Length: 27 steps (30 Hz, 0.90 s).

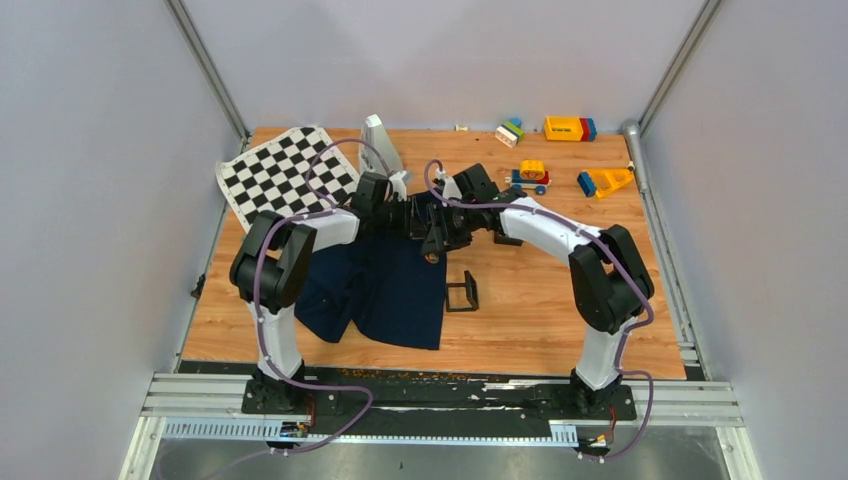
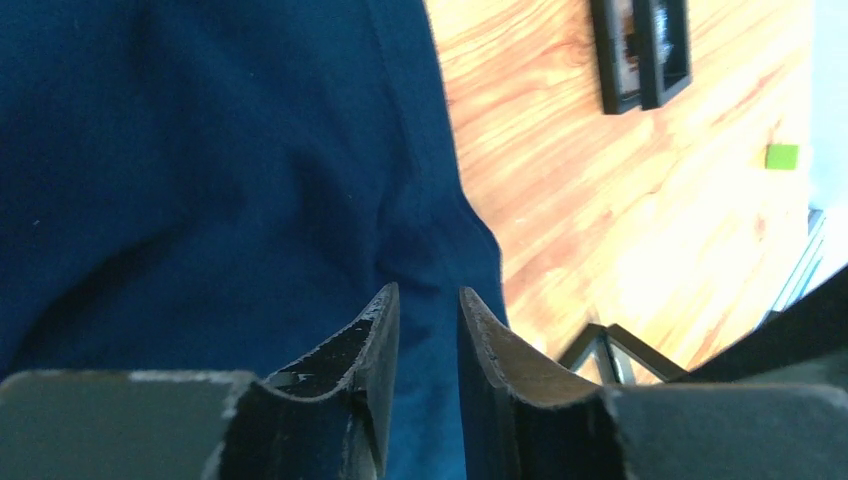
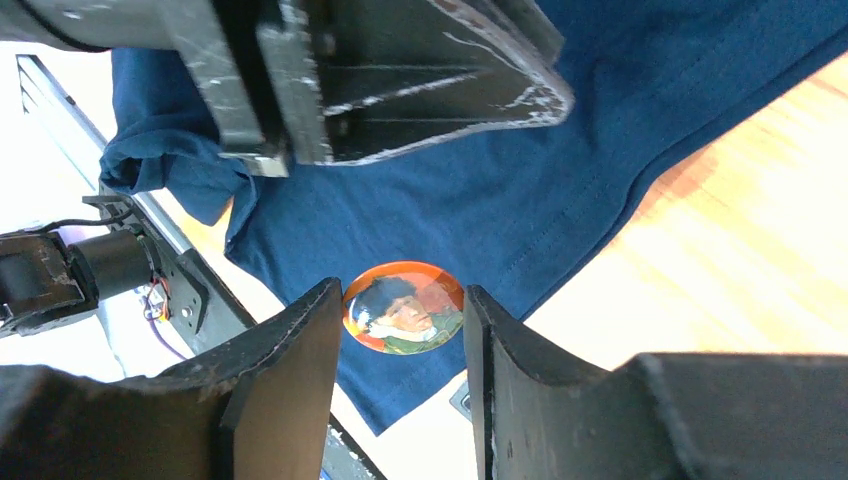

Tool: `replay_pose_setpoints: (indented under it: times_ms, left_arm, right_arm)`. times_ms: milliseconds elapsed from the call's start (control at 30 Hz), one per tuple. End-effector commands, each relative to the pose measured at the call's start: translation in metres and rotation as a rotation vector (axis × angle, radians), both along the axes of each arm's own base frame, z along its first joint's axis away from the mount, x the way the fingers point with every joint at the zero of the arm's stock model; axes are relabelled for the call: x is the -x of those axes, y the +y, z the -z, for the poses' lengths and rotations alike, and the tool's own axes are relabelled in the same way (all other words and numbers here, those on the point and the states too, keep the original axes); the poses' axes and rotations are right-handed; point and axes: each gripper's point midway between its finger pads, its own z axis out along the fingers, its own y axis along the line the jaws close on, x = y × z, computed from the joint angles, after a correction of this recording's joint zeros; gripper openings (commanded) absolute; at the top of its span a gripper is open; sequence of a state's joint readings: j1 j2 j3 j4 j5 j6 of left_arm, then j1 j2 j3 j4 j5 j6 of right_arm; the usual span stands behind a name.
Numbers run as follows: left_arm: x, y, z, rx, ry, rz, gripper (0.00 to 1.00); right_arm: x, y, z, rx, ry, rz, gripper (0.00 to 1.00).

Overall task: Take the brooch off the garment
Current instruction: Pick up the brooch from the center of the board, then place the brooch in the brooch box.

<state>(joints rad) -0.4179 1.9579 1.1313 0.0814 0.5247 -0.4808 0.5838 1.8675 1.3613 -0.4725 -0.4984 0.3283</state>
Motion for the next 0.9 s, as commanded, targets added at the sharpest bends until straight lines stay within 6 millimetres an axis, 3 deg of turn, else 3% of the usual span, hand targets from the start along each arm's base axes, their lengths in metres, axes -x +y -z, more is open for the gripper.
replay_pose_setpoints:
  times_ms: [0, 133, 467, 633, 867]
  left_arm:
    - [-0.004, 0.008, -0.059, 0.016, -0.143, -0.016, 0.37]
    - [0.016, 0.011, -0.066, 0.035, -0.118, 0.004, 0.39]
    - [0.092, 0.015, -0.028, 0.022, -0.050, 0.135, 0.40]
    - [0.099, 0.015, -0.017, 0.017, -0.086, 0.175, 0.38]
    - [0.101, 0.010, -0.025, 0.062, -0.119, 0.191, 0.36]
  right_arm:
    - [0.012, -0.003, -0.030, 0.031, -0.102, 0.016, 0.29]
    - [0.033, -0.011, -0.017, 0.148, -0.118, 0.029, 0.28]
    - [0.070, -0.019, 0.008, 0.393, -0.160, 0.028, 0.25]
    - [0.078, -0.031, 0.019, 0.464, -0.134, 0.073, 0.25]
    - [0.082, -0.045, 0.034, 0.598, -0.132, 0.142, 0.24]
